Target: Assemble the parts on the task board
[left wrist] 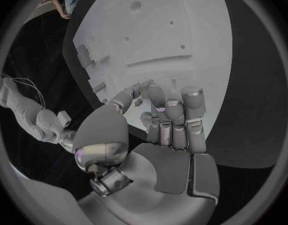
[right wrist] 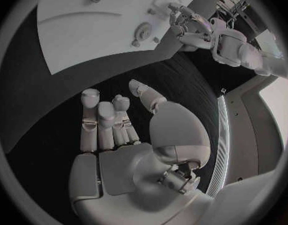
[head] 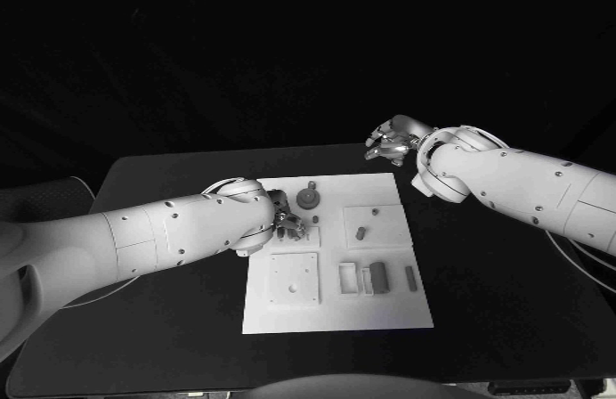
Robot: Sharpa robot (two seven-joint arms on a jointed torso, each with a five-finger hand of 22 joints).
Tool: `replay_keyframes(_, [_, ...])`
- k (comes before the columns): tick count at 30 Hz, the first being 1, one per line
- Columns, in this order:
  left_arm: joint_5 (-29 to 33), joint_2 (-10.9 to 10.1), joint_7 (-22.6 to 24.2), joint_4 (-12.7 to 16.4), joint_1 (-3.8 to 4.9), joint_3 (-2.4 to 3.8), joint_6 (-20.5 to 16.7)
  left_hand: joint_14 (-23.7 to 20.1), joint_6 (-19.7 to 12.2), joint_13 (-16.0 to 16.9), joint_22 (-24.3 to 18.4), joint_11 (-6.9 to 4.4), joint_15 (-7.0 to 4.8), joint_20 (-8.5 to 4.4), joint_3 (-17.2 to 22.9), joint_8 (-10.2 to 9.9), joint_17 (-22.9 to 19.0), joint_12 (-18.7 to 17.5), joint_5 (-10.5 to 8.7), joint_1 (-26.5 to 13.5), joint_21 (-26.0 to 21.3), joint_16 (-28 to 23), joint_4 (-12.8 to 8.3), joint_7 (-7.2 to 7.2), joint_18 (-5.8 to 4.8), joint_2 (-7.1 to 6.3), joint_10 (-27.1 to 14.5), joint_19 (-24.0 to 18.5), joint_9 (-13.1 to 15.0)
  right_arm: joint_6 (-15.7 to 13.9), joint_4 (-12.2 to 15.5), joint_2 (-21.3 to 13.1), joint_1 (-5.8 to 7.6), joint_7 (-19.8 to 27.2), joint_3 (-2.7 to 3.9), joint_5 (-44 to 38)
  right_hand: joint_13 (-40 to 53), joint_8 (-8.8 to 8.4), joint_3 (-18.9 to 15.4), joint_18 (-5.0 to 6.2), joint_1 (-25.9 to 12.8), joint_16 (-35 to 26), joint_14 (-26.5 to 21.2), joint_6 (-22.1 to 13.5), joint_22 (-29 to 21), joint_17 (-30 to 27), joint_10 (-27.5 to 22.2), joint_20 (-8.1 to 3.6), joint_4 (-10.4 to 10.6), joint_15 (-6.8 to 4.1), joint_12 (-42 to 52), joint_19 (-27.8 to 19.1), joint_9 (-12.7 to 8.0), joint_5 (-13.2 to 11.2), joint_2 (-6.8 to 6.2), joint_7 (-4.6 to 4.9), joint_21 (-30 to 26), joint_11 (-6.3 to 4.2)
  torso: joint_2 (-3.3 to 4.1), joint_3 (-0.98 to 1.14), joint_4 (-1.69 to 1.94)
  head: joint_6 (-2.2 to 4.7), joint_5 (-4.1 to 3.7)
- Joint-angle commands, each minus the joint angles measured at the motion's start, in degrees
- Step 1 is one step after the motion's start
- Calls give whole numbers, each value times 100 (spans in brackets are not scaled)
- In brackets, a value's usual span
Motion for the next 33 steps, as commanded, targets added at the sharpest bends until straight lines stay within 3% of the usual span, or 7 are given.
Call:
replay_keyframes(1, [168, 18, 77, -1, -2, 3, 17, 45, -40, 8, 95, -15, -131, -26, 60, 48, 12, 10, 166, 235, -9, -21, -160, -6, 372, 266, -42, -18, -19, 69, 6, 1, -2, 39, -1, -29, -8, 36, 20, 350, -54, -4, -30, 40, 69, -9, -46, -10, 11, 13, 29, 3, -7, 31, 0, 75, -29, -1, 0, 1, -1, -4, 2])
replay_keyframes(4, [289, 20, 90, -12, -2, 3, 62, 38, -66, 6, 94, -3, -121, -19, 117, 71, 16, 0, 320, 403, -8, -36, -355, 2, 365, 453, -53, -25, -64, 71, 6, 1, -3, 39, -1, -29, -9, 36, 21, 350, -56, -4, -30, 40, 69, -9, -46, -10, 11, 13, 29, 3, -7, 32, 0, 75, -29, -1, 0, 1, -3, -8, 0])
replay_keyframes(9, [371, 22, 108, -33, -2, 4, 138, 27, -94, 0, 92, 10, -109, -15, 149, 72, 15, -14, 313, 496, -13, -51, -442, 13, 359, 518, -71, -37, -96, 72, 6, 3, -3, 39, -1, -29, -9, 36, 21, 350, -57, -4, -30, 40, 69, -9, -46, -10, 11, 13, 30, 3, -8, 34, -1, 75, -29, -1, -1, 4, 0, -19, -1])
replay_keyframes(33, [393, 21, 18, -148, -2, 5, 228, 53, -63, 6, 102, 5, -109, -6, 152, 106, 35, 1, 400, 577, 13, -30, -531, 8, 340, 582, -34, -28, -140, 70, 8, -2, -5, 37, -2, -29, -12, 37, 32, 350, -54, -3, -29, 38, 69, -10, -46, -13, 4, 13, 32, 5, -9, 40, 0, 74, -29, -1, 0, 2, -1, -20, -1])
